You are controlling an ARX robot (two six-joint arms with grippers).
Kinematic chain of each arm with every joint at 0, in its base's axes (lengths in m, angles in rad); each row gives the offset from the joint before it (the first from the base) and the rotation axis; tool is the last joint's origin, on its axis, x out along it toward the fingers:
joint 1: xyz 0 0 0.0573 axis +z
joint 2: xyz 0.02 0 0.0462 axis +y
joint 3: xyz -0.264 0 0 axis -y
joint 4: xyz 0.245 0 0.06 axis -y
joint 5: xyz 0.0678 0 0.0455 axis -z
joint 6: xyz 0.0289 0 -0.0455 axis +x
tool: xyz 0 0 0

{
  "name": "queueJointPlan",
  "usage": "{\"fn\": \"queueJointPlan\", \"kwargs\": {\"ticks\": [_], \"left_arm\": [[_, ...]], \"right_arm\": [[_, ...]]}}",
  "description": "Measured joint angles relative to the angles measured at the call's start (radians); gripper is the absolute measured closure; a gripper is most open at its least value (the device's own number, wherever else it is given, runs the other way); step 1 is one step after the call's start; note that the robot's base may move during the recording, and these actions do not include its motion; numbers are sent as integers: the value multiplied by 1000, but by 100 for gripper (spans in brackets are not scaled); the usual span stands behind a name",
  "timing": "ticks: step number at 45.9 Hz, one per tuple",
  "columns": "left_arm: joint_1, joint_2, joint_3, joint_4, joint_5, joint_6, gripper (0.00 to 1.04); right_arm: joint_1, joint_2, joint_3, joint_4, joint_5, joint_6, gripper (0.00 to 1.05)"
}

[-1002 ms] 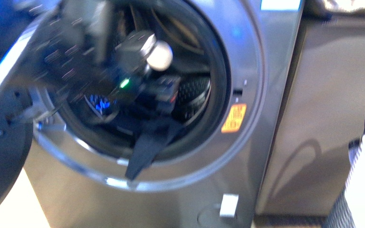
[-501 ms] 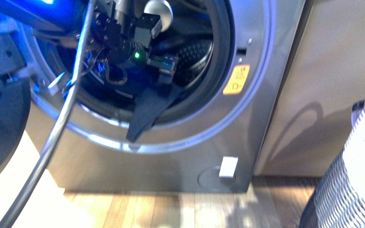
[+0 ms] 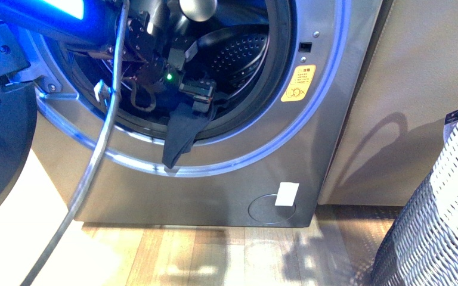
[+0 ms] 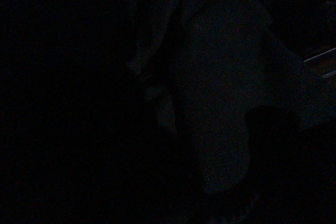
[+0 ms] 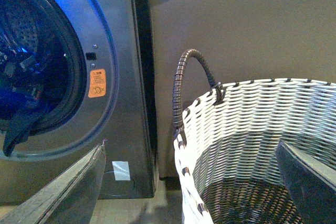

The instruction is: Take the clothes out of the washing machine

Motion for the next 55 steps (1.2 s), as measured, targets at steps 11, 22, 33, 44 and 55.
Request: {"fn": "queueJointPlan", "kwargs": {"ticks": [11, 22, 33, 44, 55], "left_arm": [[-14, -39, -62, -1, 42, 10, 17], [-19, -76, -140, 59, 45, 21, 58], [-21, -144, -288, 173, 84, 13, 92], [-21, -319, -569, 388, 92, 26, 96], [-19, -550, -849, 557, 118, 29, 96]], "right_arm": [[0, 0, 0, 0, 0, 0, 7], [0, 0, 0, 0, 0, 0, 7], [0, 0, 0, 0, 0, 0, 7], [0, 0, 0, 0, 0, 0, 7], [0, 0, 0, 0, 0, 0, 7]]}}
